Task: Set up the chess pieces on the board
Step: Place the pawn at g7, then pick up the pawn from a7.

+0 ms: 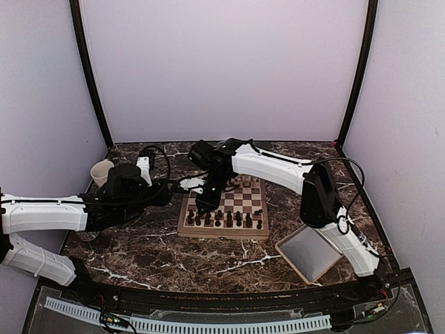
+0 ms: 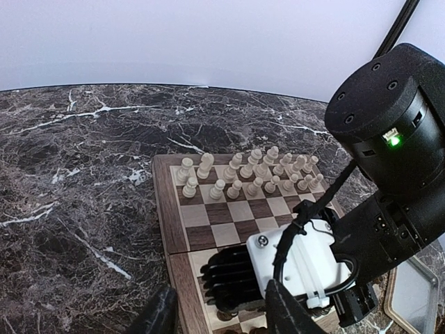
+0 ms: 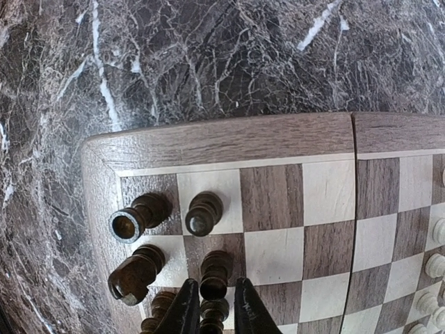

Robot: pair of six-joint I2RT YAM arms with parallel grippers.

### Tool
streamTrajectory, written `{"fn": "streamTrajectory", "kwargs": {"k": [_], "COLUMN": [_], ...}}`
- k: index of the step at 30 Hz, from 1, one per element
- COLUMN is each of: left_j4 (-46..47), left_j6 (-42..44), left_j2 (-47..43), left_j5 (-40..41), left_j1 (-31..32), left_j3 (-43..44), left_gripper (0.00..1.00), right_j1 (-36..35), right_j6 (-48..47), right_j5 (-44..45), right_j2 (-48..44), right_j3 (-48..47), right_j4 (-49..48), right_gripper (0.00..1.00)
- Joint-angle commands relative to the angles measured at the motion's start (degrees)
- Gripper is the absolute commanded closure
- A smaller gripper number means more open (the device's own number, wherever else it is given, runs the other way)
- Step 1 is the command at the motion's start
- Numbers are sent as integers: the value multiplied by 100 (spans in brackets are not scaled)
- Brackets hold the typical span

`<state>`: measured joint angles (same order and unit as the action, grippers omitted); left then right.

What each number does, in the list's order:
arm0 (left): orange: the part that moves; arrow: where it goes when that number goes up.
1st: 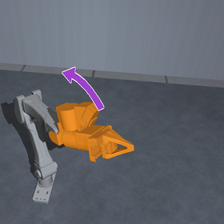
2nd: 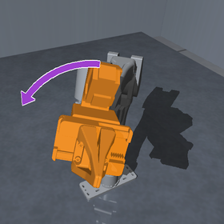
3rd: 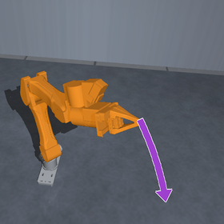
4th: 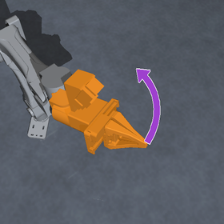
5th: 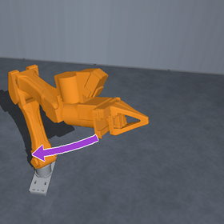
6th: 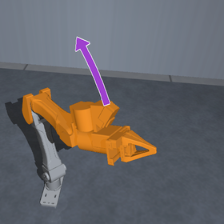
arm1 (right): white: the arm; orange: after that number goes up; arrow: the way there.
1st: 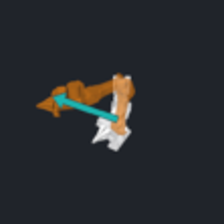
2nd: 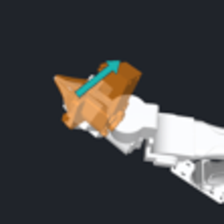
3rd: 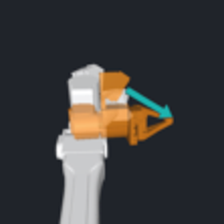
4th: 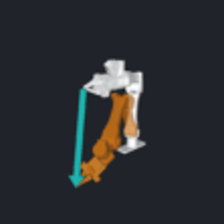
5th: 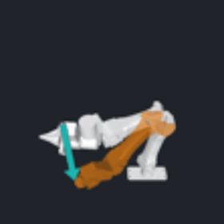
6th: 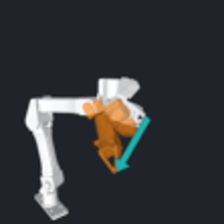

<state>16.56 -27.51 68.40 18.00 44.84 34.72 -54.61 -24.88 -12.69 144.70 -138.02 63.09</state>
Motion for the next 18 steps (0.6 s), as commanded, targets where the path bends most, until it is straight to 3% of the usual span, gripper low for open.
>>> {"fn": "streamTrajectory", "kwargs": {"k": [1,6,9,18], "left_j4": [-50,-283,-222,-1296], "left_j6": [24,249,673,1856], "left_j2": [-74,-94,118,1602], "left_j5": [-9,-142,-633,-2424], "left_j1": [-28,-28,-22,66], "left_j3": [26,258,525,2336], "left_gripper": [55,54,54,56], "right_j1": [2,327,617,1895], "right_j6": [-69,-86,-131,-486], "right_j5": [228,43,-142,-407], "right_j2": [-315,-1062,-1569,-3351], "right_j3": [-102,25,425,3337], "right_j4": [-42,-35,-39,-874], "right_gripper": [79,71,69,68]}}
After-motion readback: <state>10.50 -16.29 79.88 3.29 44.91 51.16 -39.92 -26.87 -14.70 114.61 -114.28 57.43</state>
